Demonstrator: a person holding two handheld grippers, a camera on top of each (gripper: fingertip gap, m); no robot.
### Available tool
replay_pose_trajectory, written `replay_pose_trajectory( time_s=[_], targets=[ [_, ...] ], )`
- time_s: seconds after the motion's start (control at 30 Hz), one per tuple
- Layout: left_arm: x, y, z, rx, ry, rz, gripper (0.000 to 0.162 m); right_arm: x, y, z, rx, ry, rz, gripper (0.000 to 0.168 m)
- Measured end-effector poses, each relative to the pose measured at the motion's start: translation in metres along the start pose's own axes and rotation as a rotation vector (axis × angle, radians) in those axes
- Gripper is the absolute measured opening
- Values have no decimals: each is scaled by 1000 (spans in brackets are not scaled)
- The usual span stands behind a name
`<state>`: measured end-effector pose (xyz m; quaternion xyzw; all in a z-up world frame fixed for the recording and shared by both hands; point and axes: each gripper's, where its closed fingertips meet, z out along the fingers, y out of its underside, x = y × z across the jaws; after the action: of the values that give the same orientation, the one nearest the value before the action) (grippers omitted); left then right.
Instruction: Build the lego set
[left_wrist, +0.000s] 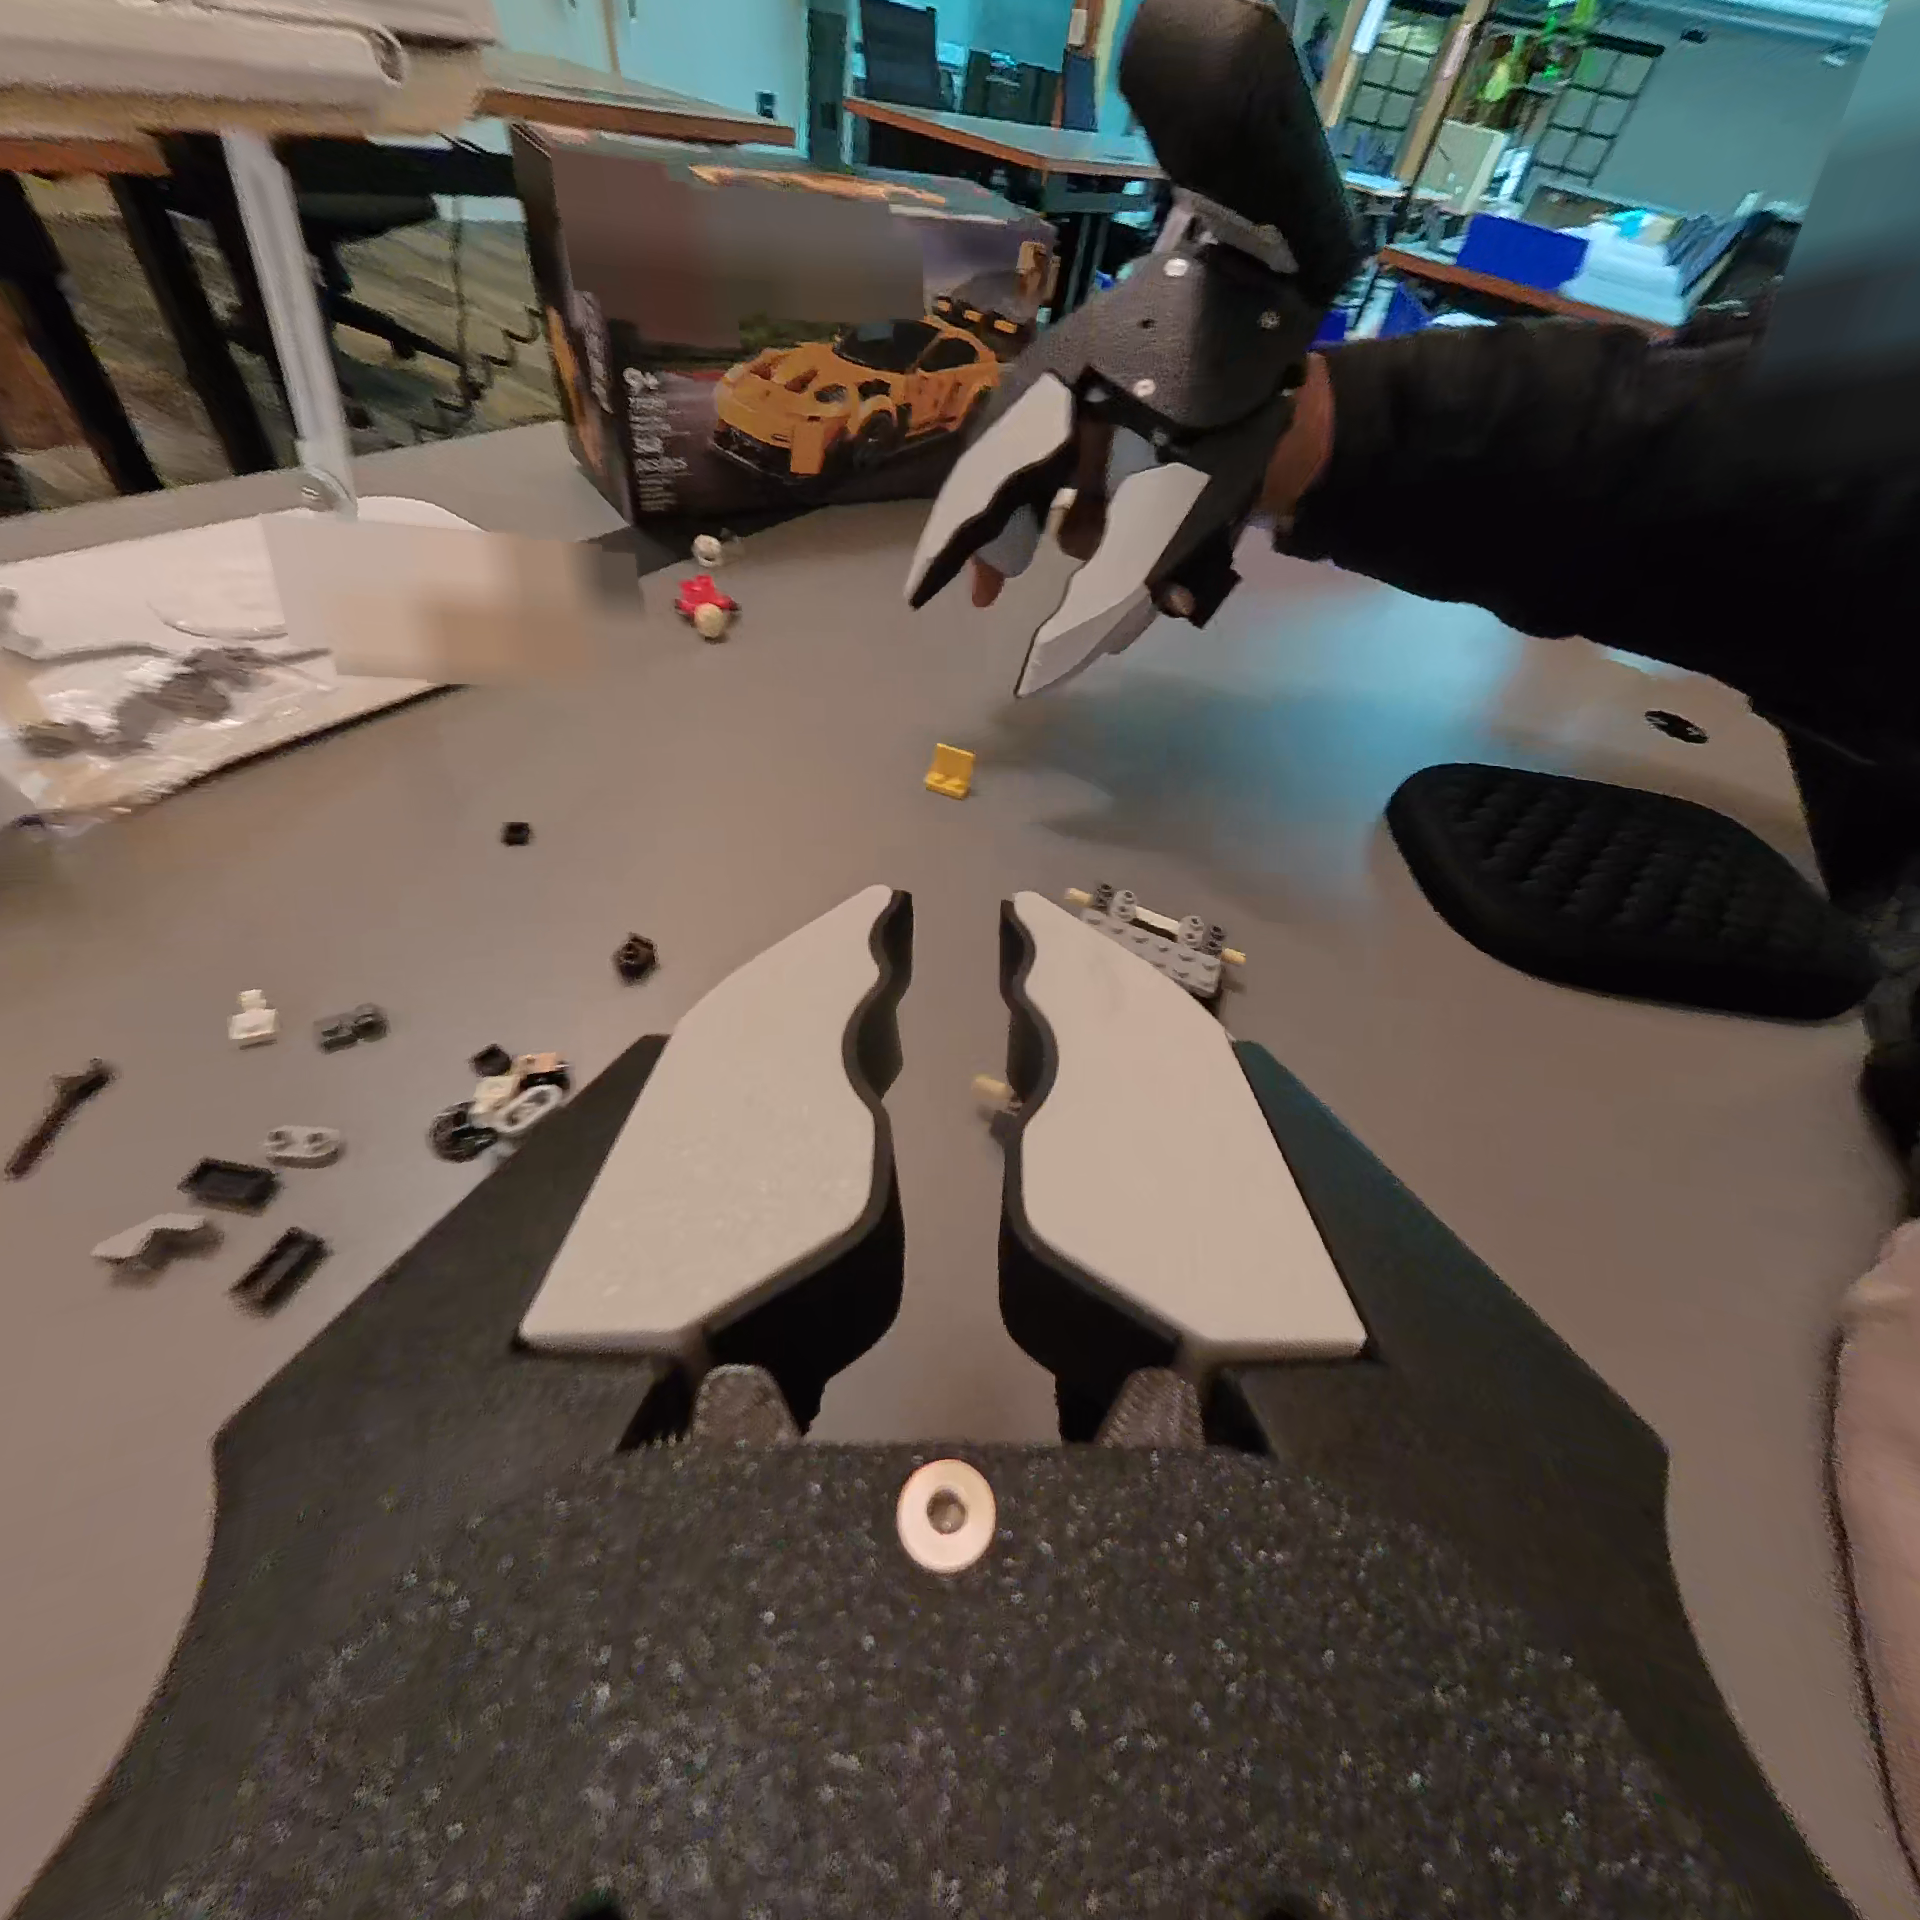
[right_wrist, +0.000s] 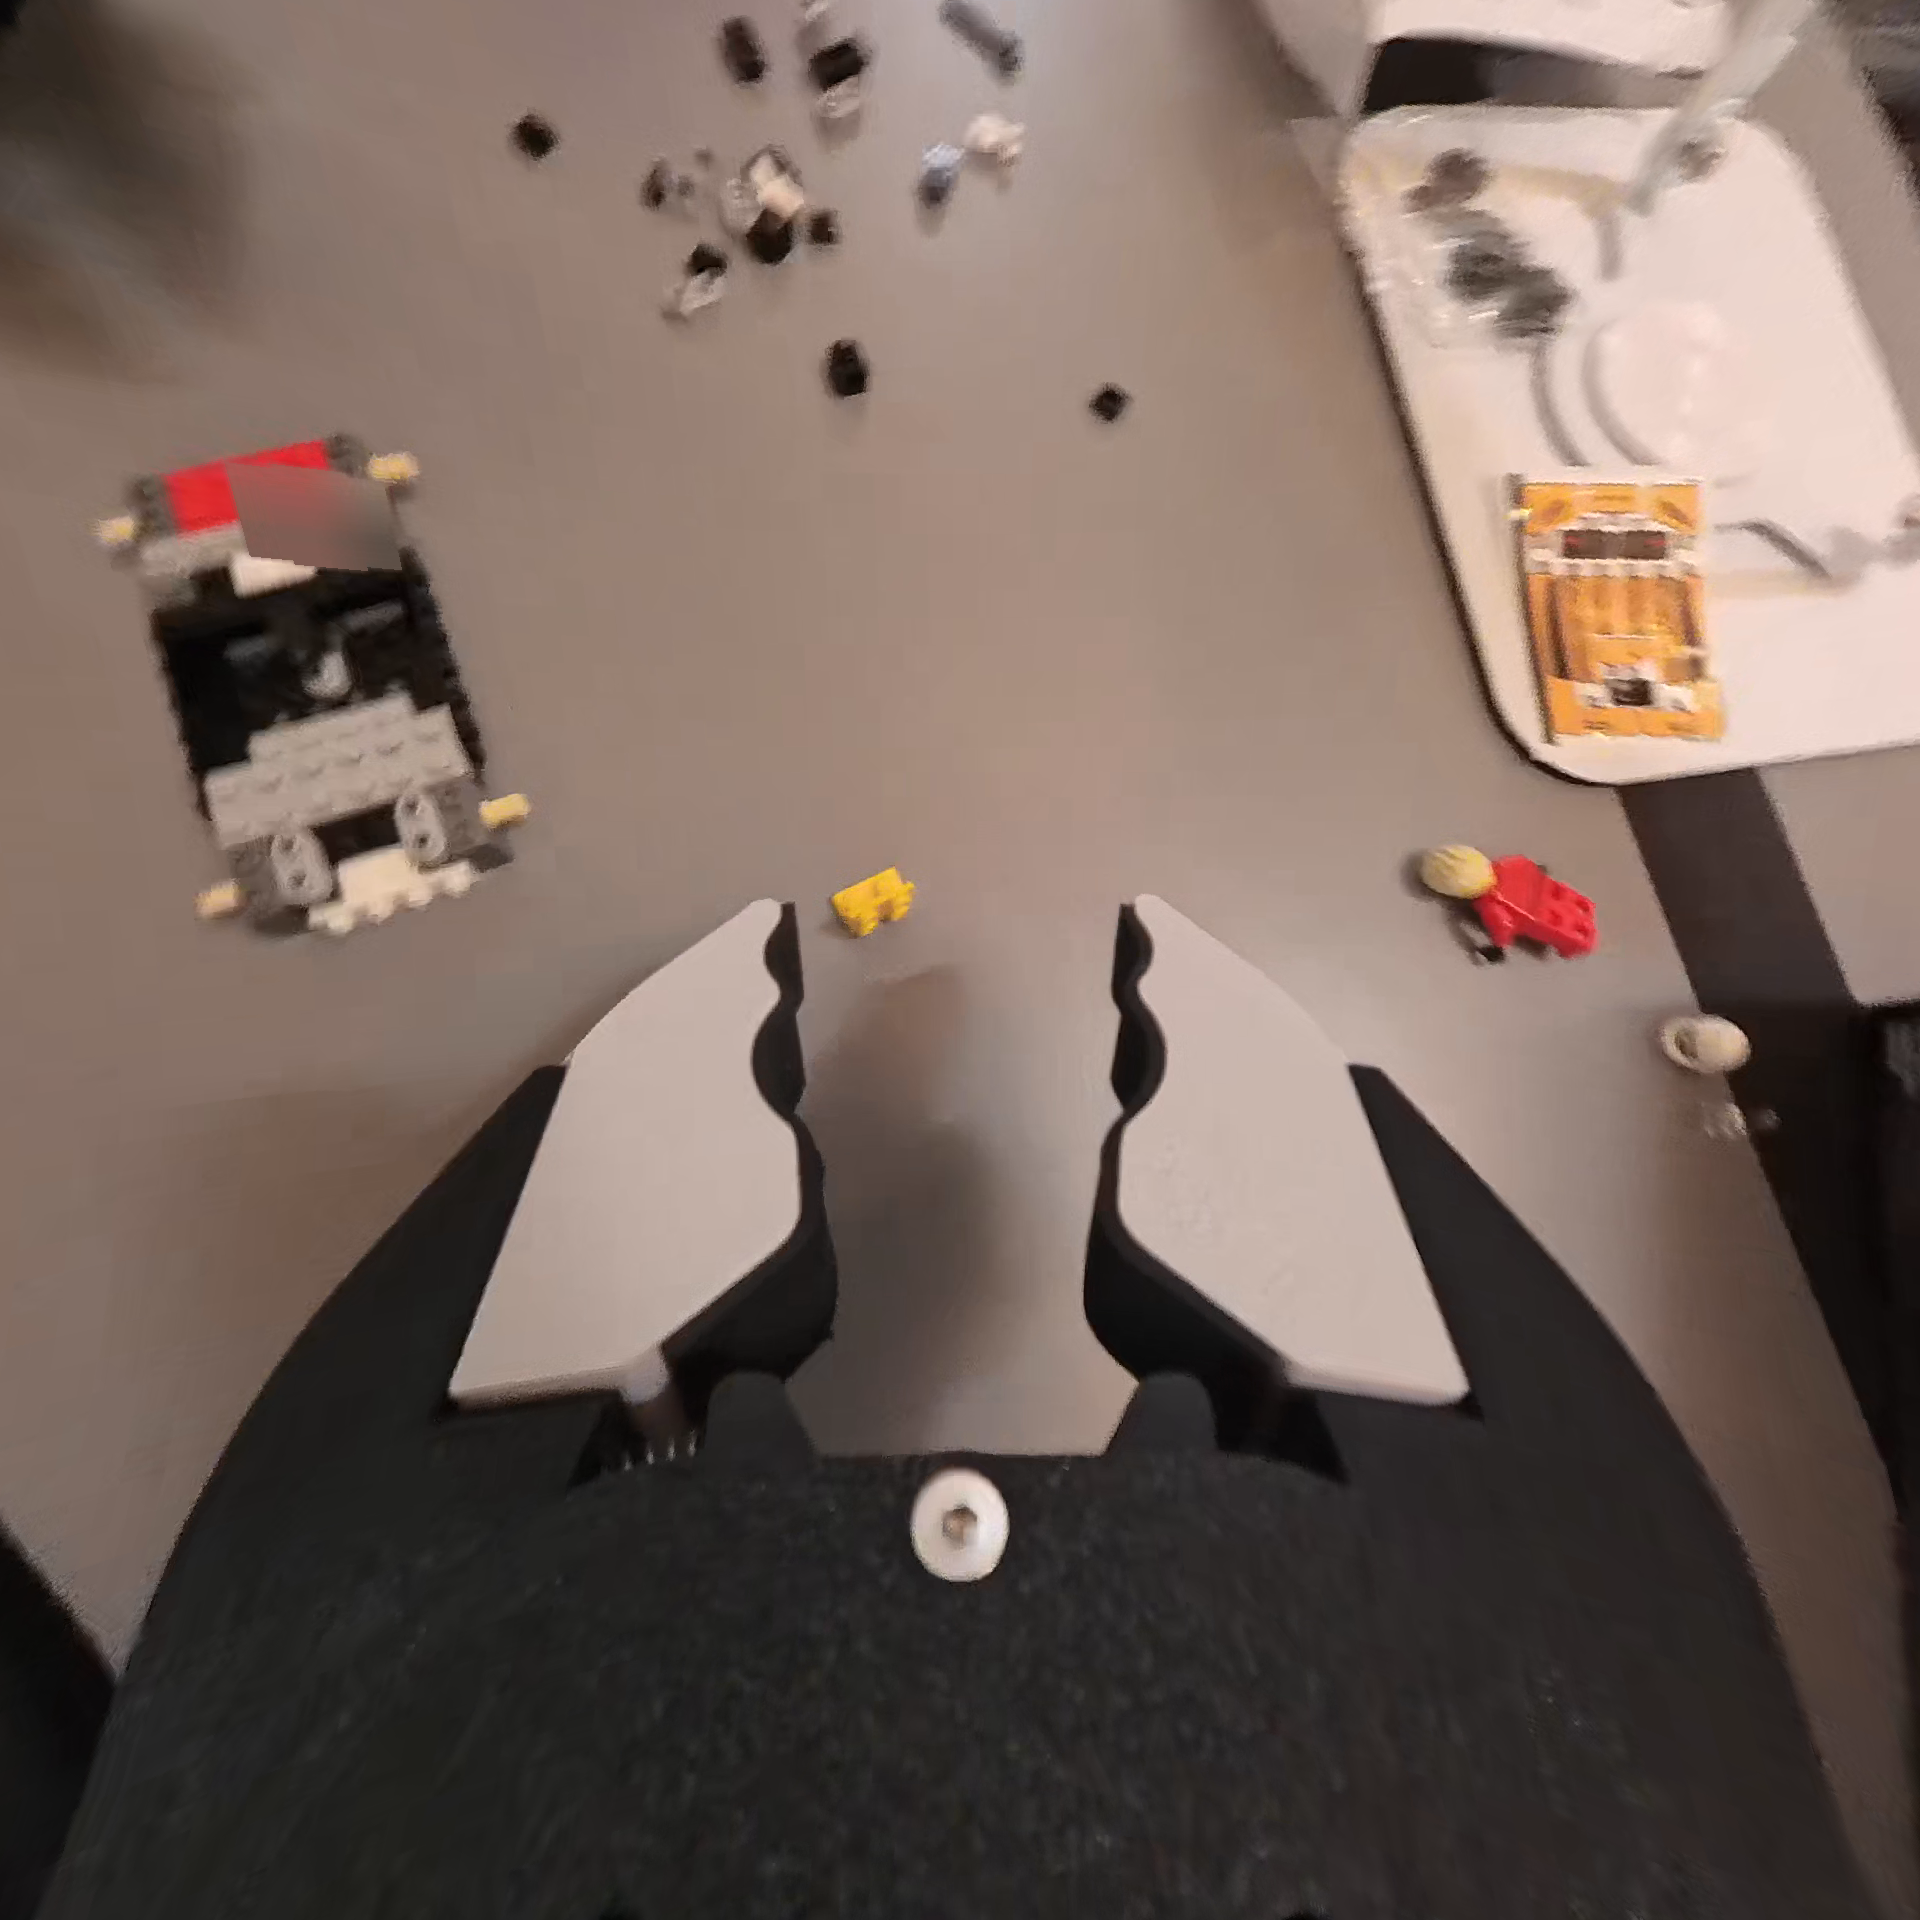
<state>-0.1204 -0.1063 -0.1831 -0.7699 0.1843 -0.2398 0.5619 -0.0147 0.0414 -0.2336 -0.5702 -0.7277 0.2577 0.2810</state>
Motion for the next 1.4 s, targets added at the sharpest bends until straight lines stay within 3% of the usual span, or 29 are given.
replay_pose_trajectory(
  time_s=[0.13,0.3,0.43,0.53,0.73,0.9,1.27,1.4],
  targets=[
    [-30,-33,-41,7,-171,59,6,10,-13,-20,107,212,130,51],
    [-123,-64,-154,-190,-480,102,4,-5,-22,-46,272,328,293,40],
    [-223,-40,-238,-477,-770,110,6,-6,-19,-50,379,432,425,39],
    [-269,0,-273,-712,-766,58,10,-3,-14,-50,404,486,451,39],
    [-310,68,-305,-1121,-589,71,24,1,-14,-54,431,531,425,38],
    [-330,98,-318,-1321,-515,44,29,5,-11,-56,434,581,406,35],
    [-347,125,-331,-1513,-518,46,25,5,-5,-48,425,563,427,34],
    [-354,127,-329,-1457,-558,3,10,3,-5,-47,427,551,431,34]
  ],
)
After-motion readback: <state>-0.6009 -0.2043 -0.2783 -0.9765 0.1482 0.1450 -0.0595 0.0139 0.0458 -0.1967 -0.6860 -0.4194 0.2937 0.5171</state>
